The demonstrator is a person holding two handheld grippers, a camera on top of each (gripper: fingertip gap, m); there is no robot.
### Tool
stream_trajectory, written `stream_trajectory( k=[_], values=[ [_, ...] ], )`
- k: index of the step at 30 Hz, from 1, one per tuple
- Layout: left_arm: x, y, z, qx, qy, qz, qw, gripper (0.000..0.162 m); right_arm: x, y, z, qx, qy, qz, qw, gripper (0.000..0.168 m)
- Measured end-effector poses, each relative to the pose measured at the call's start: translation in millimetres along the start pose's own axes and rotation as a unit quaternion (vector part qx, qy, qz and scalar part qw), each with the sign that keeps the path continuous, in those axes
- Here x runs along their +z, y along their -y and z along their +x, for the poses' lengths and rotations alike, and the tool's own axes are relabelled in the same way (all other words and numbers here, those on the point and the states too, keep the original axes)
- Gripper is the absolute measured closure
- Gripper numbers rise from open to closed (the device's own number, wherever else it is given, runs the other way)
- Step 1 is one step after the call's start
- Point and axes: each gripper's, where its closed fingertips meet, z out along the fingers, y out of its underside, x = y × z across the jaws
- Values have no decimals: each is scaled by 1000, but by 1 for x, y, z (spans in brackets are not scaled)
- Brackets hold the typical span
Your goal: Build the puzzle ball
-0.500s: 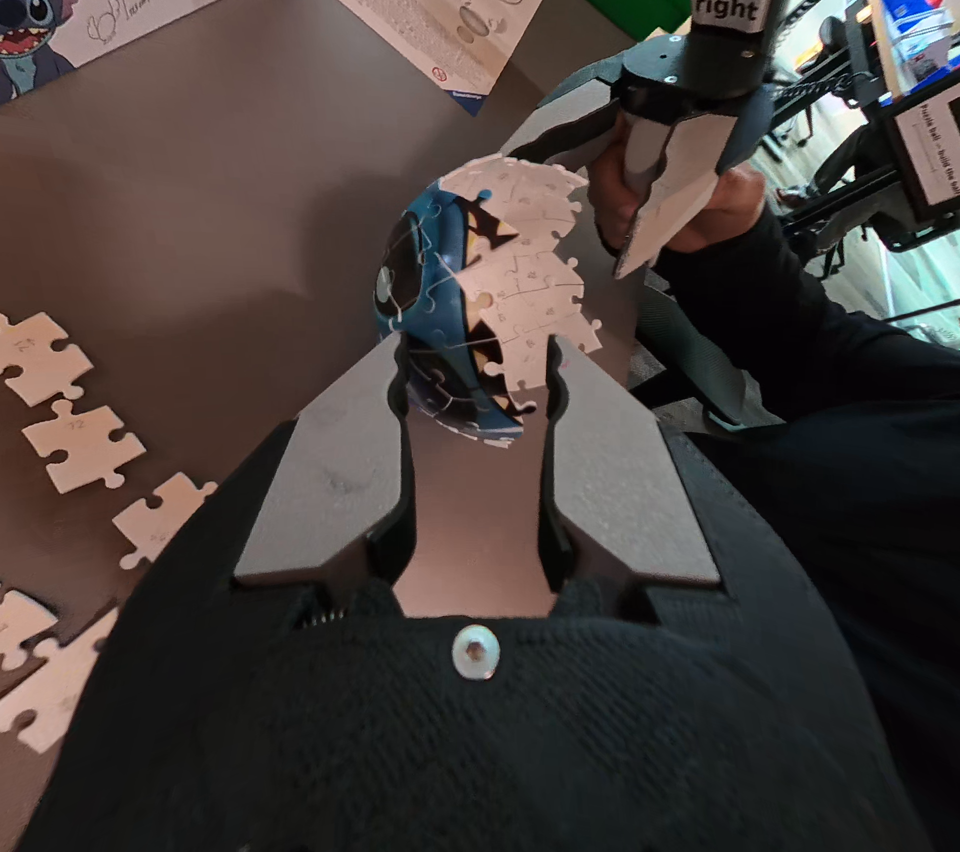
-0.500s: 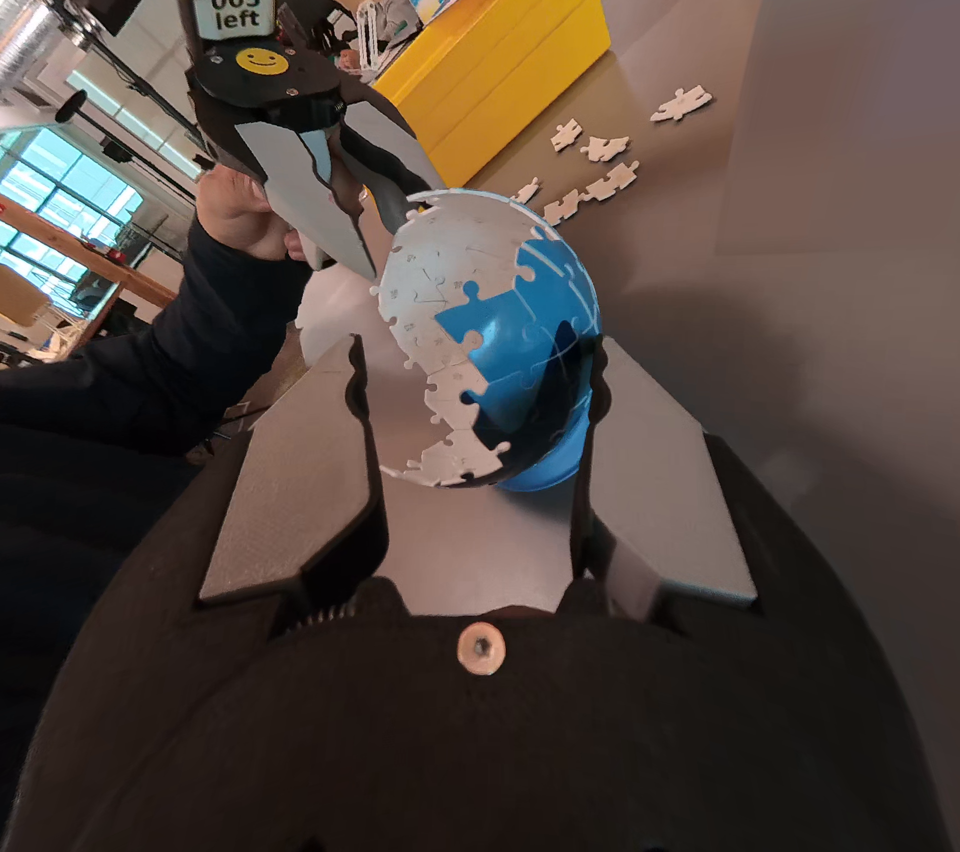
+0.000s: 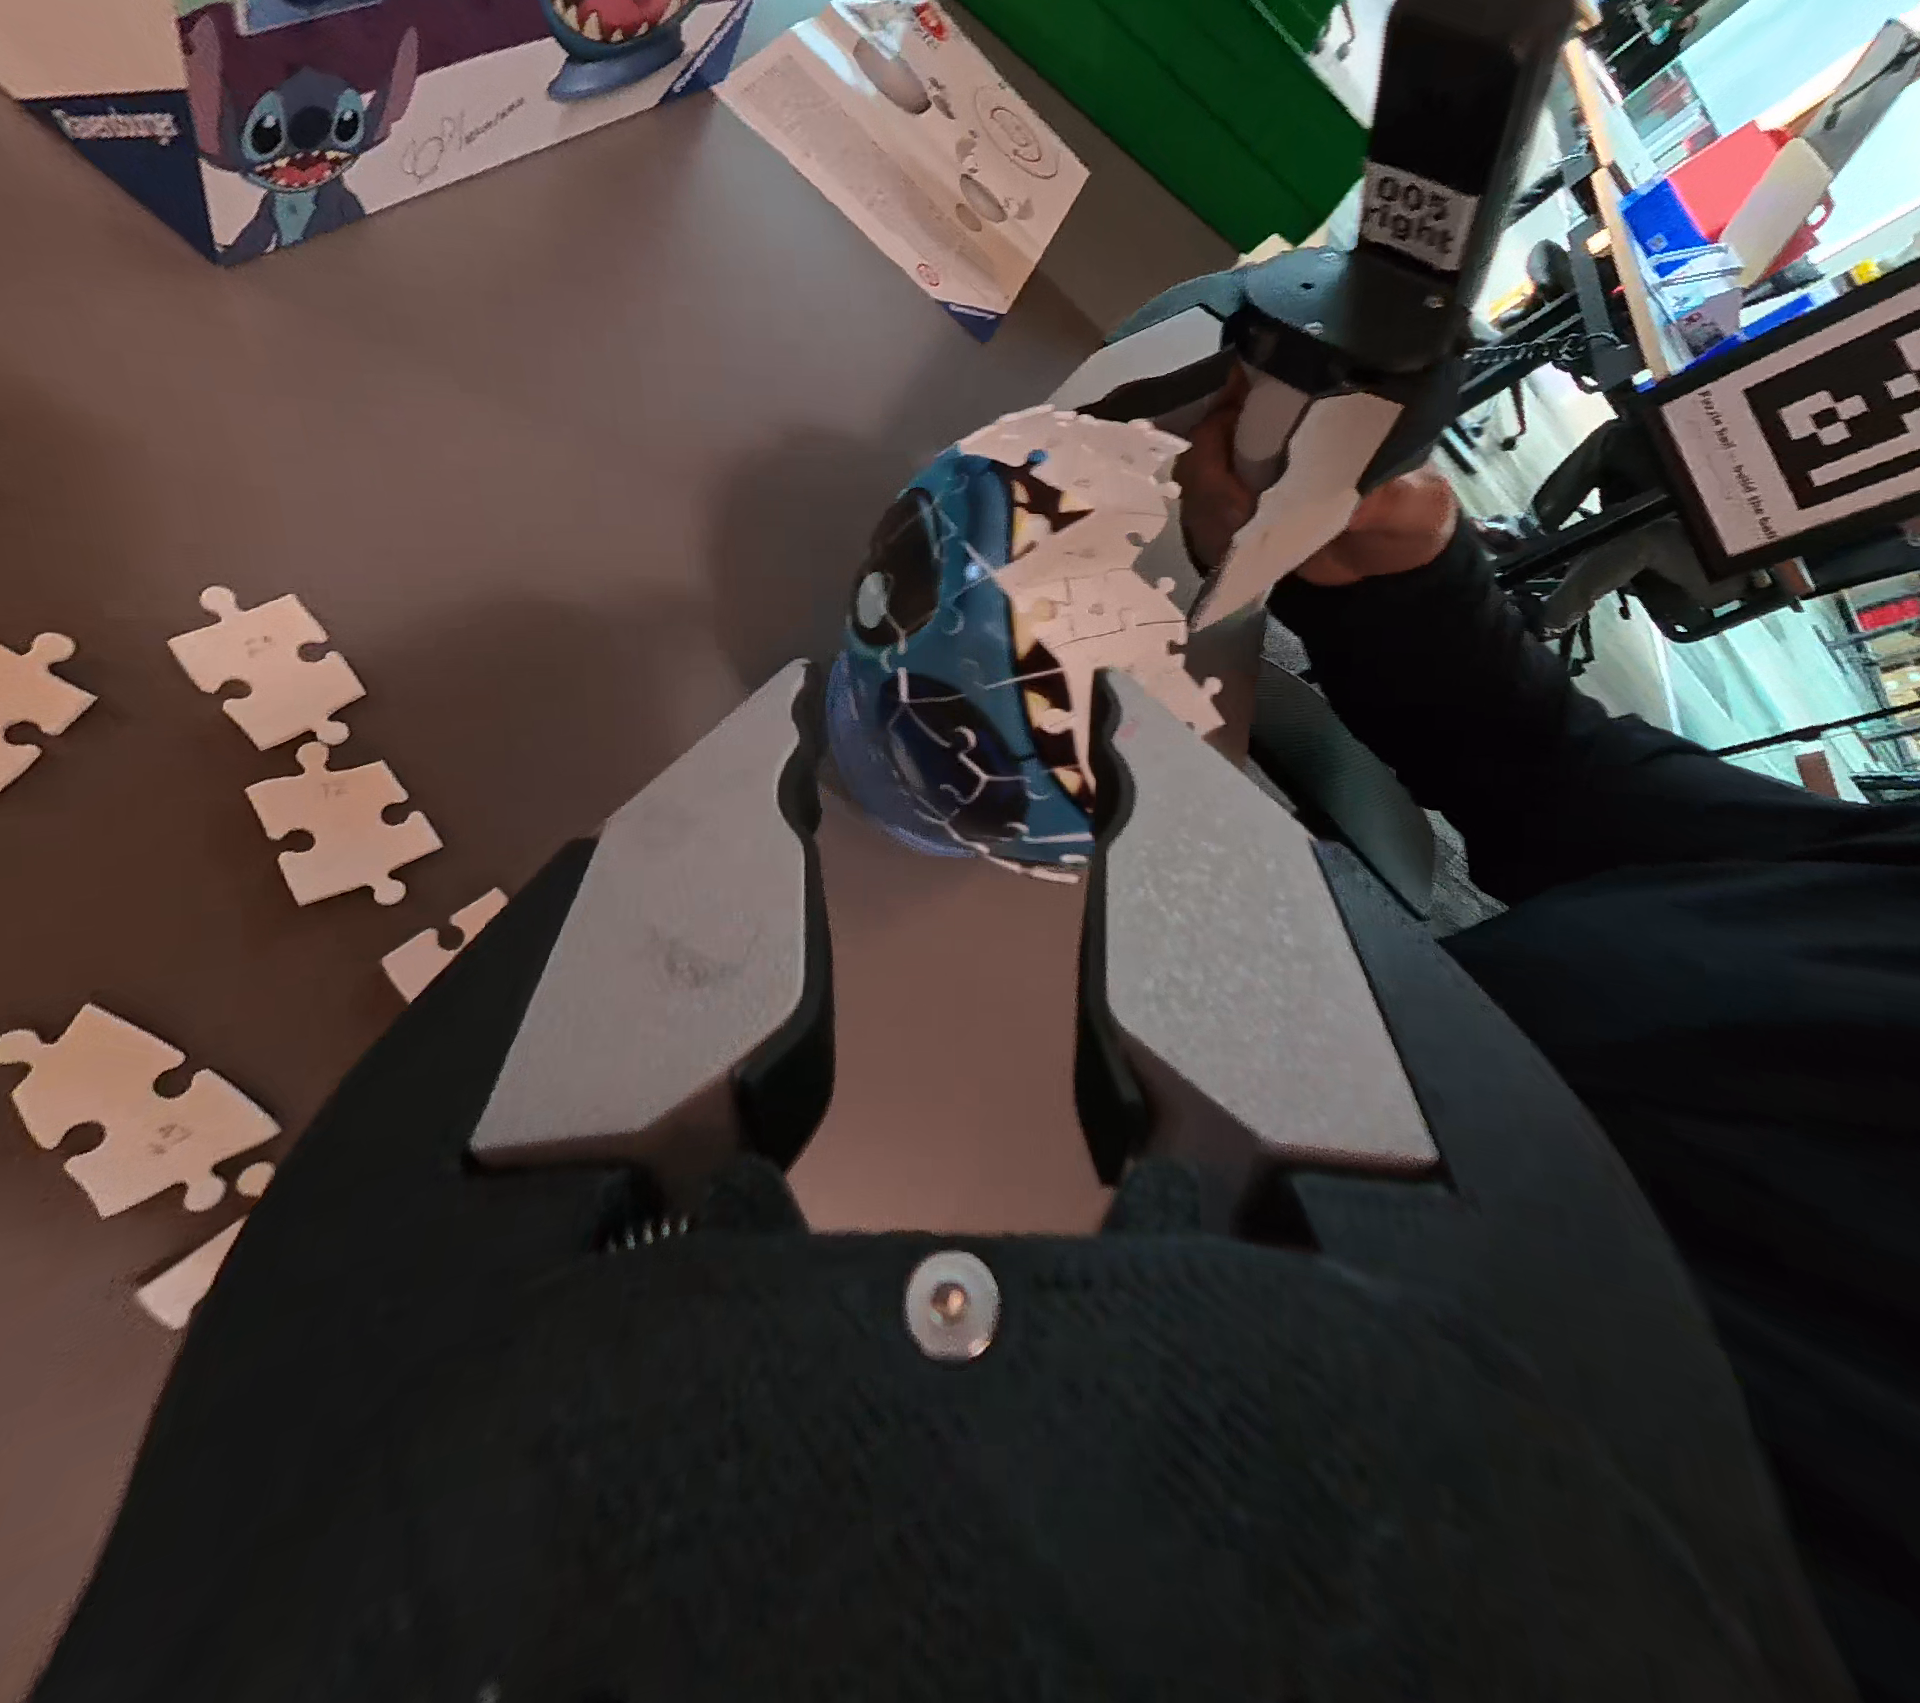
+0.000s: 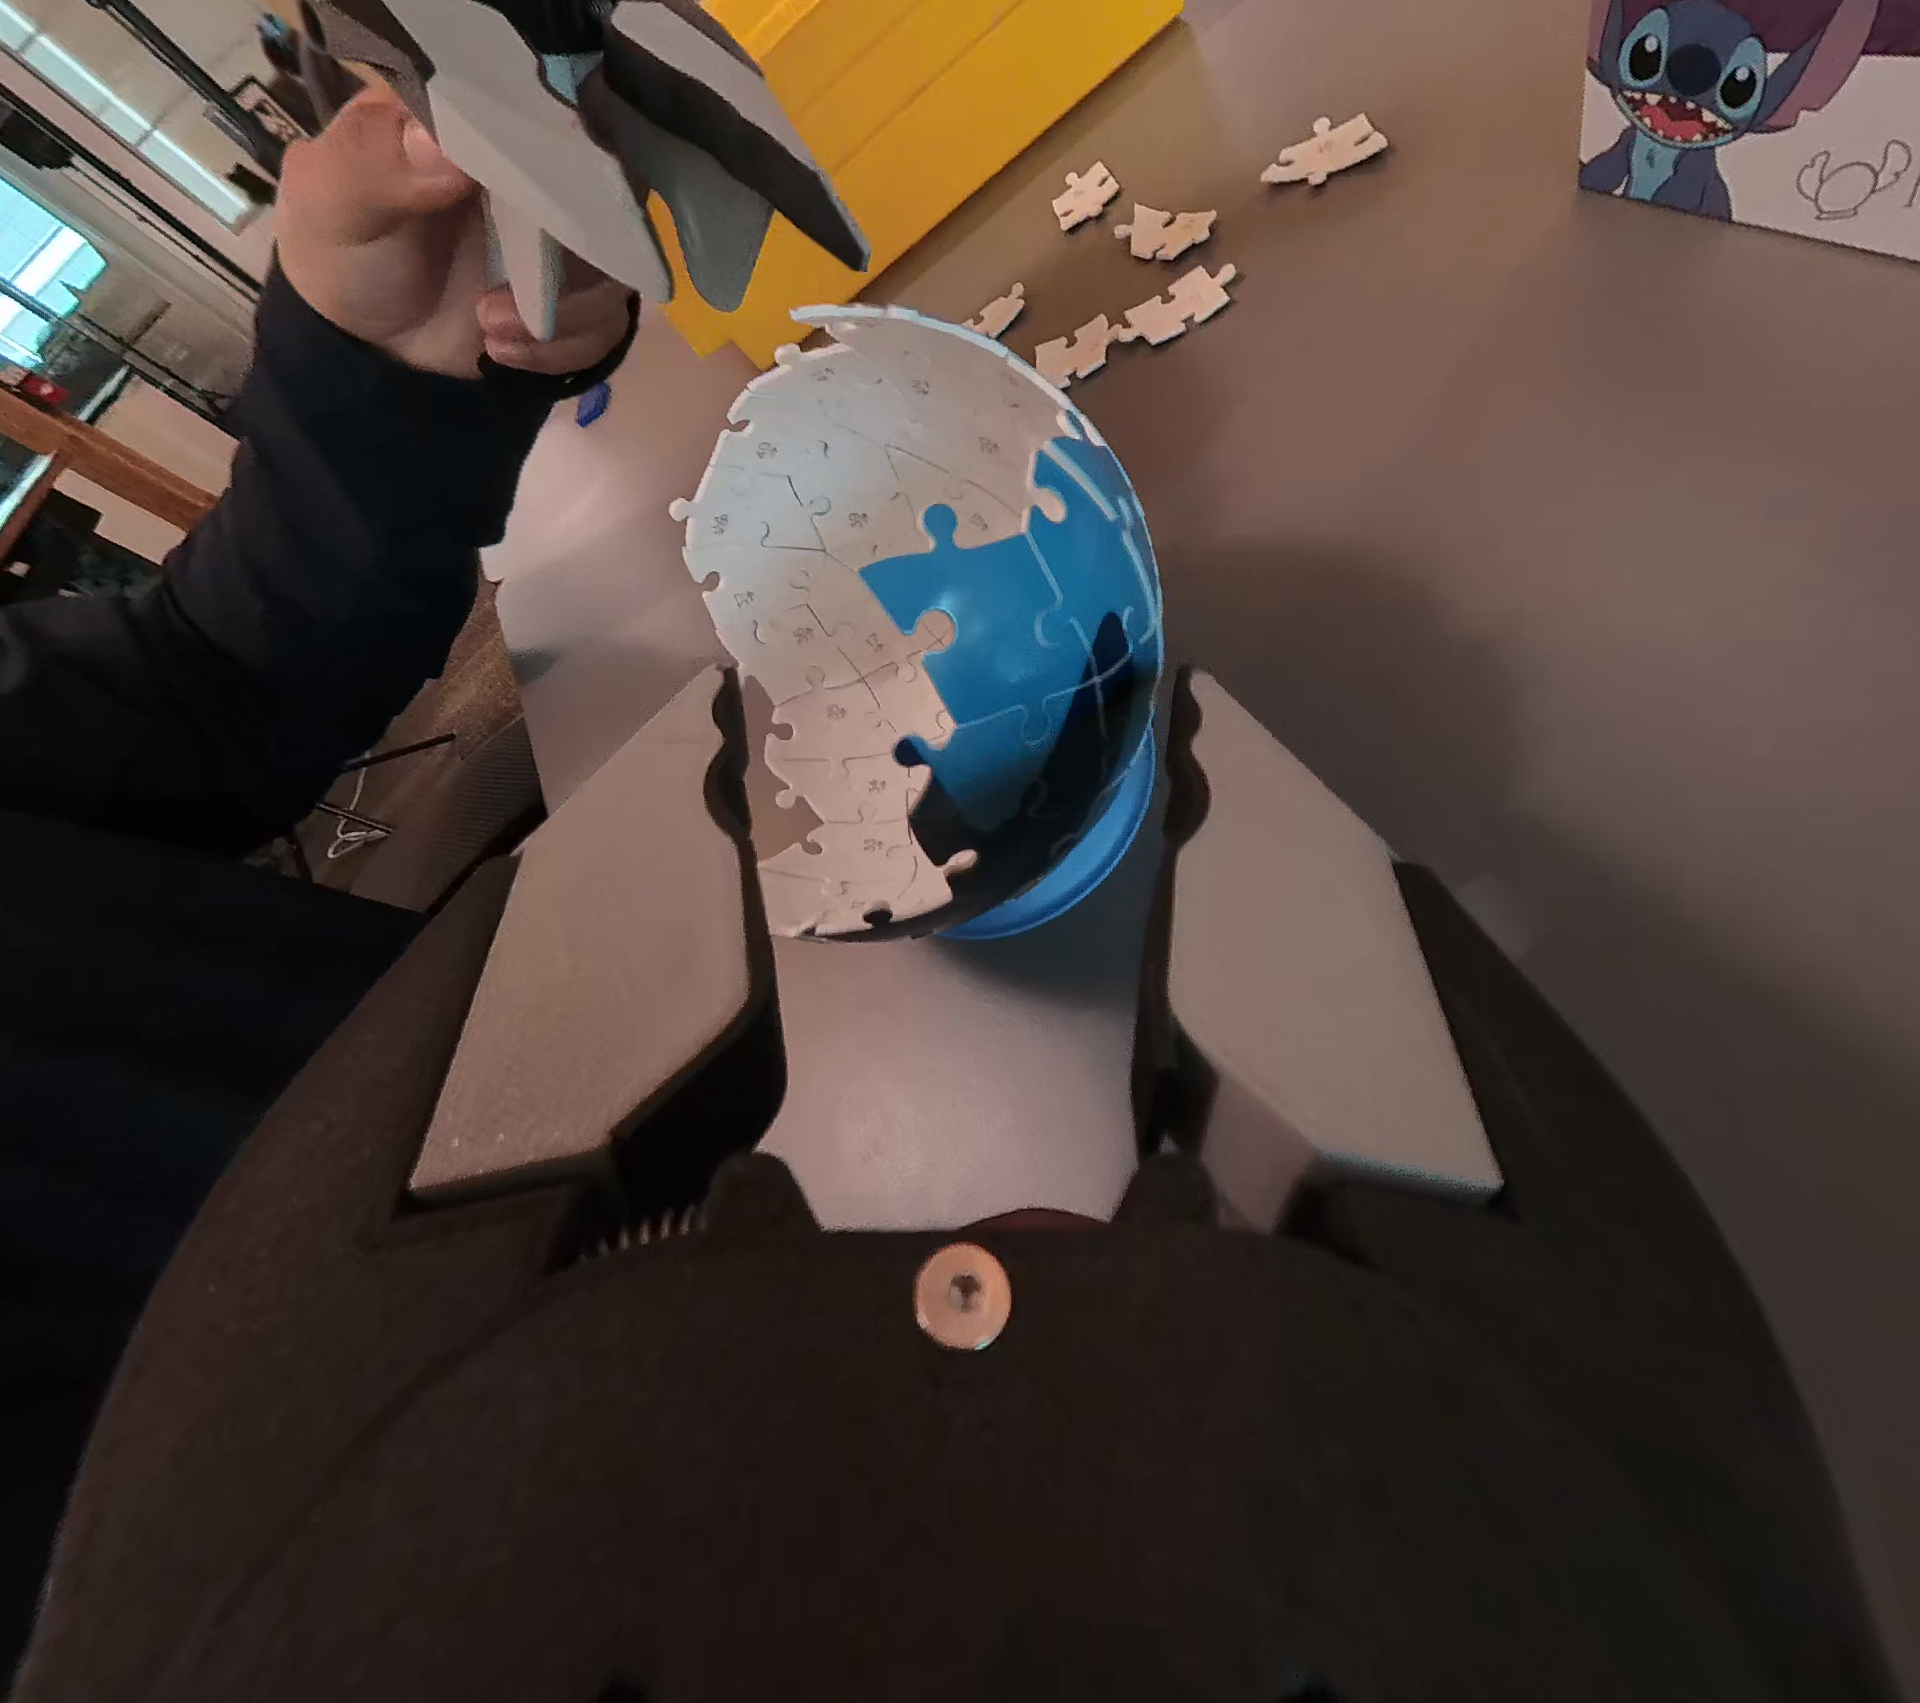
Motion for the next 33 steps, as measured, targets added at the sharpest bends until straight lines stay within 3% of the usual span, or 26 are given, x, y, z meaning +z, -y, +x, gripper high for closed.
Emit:
stream_trajectory(
  k=[9,17,24,29,33],
  values=[
    [26,-16,-4,-31,-35,-25,999,114,8,-12,4,-6,-16,-36,999,91],
    [16,-13,-8,-48,-49,-5,998,113,7,-12,3,3,-5,-29,1000,92],
    [15,-18,10,-56,-101,-18,993,97,8,-13,3,3,-5,-31,1000,91],
    [17,-16,14,-52,-60,-21,997,85,8,-13,5,4,-11,-35,999,92],
    [24,-20,18,-7,21,-50,998,86,9,-13,6,3,-21,-39,999,95]
  ],
)
